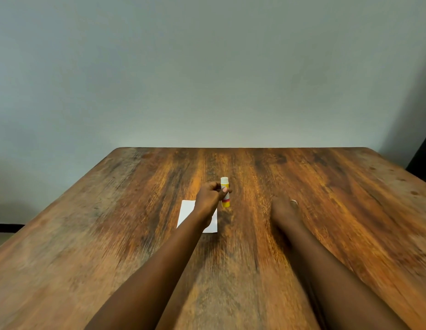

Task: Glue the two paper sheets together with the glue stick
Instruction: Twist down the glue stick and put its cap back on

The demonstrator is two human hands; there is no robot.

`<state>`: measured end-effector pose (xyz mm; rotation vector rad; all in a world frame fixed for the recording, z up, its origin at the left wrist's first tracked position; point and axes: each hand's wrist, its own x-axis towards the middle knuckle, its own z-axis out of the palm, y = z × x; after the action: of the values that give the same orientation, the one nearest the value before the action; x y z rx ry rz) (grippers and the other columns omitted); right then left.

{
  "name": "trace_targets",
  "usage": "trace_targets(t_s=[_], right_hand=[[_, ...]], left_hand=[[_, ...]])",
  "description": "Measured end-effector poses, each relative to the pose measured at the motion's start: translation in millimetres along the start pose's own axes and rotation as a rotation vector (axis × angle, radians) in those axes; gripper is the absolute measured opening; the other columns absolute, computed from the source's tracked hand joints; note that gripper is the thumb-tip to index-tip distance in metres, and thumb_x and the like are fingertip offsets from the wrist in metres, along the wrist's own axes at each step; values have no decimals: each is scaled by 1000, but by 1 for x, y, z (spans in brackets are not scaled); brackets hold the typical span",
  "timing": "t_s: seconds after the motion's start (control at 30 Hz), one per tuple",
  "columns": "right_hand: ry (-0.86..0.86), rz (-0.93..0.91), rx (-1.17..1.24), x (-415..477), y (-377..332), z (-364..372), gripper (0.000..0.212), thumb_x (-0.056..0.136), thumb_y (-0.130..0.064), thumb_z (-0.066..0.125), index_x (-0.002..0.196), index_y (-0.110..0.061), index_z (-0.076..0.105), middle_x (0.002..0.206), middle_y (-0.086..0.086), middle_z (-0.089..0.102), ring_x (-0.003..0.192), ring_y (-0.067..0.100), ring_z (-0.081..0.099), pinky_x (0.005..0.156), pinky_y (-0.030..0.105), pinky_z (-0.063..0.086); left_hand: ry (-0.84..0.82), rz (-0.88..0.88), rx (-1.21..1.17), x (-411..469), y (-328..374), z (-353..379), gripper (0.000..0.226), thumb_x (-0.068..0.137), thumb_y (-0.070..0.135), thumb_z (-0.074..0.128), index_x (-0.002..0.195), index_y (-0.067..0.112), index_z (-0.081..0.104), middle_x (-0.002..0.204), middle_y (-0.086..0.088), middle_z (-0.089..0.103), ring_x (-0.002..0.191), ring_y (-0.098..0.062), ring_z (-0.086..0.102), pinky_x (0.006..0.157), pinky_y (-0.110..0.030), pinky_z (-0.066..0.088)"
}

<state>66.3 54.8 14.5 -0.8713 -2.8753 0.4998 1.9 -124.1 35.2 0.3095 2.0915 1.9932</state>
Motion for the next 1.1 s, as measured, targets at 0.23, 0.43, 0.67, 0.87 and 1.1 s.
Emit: trace_targets(t_s=[0.23, 0.43, 0.67, 0.87, 1.1], right_hand=[[87, 26, 356, 1, -12, -4, 25, 94, 1, 40, 102, 3, 64, 106, 20, 65, 89, 30, 64, 75, 41, 55], [-110, -36, 1331, 3, -52, -24, 14, 93, 5, 46, 90, -5, 56, 98, 16, 56, 78, 19, 61, 61, 19, 57], [-136, -230, 1481, -5, -77, -18, 18, 90, 3, 51, 97, -8, 64, 84, 2, 61, 77, 10, 58, 70, 20, 52], [-197, -215, 1471, -9, -80, -17, 20, 84, 9, 58, 82, -11, 55, 79, 8, 61, 76, 17, 62, 75, 33, 54], [-179, -312, 1225, -11, -81, -32, 9, 80, 10, 62, 85, 2, 60, 80, 9, 62, 74, 18, 63, 68, 25, 58]], left_hand=[[-102, 23, 90, -7, 3, -6, 31, 99, 14, 41, 129, 12, 52, 111, 1, 56, 89, -5, 53, 63, -16, 35], [-139, 73, 138, -10, 2, -8, 28, 100, 14, 39, 123, 9, 54, 89, 6, 53, 73, -1, 46, 59, -16, 34], [-131, 51, 116, -13, 3, -8, 24, 99, 12, 41, 107, 0, 60, 73, 3, 52, 63, -9, 41, 56, -20, 35], [-107, 37, 115, -13, 5, -13, 26, 98, 13, 44, 110, -1, 62, 70, 5, 54, 60, -8, 41, 58, -21, 37], [-82, 86, 199, -15, 6, -16, 28, 98, 16, 43, 111, 2, 63, 88, -1, 62, 61, -7, 44, 59, -19, 39]])
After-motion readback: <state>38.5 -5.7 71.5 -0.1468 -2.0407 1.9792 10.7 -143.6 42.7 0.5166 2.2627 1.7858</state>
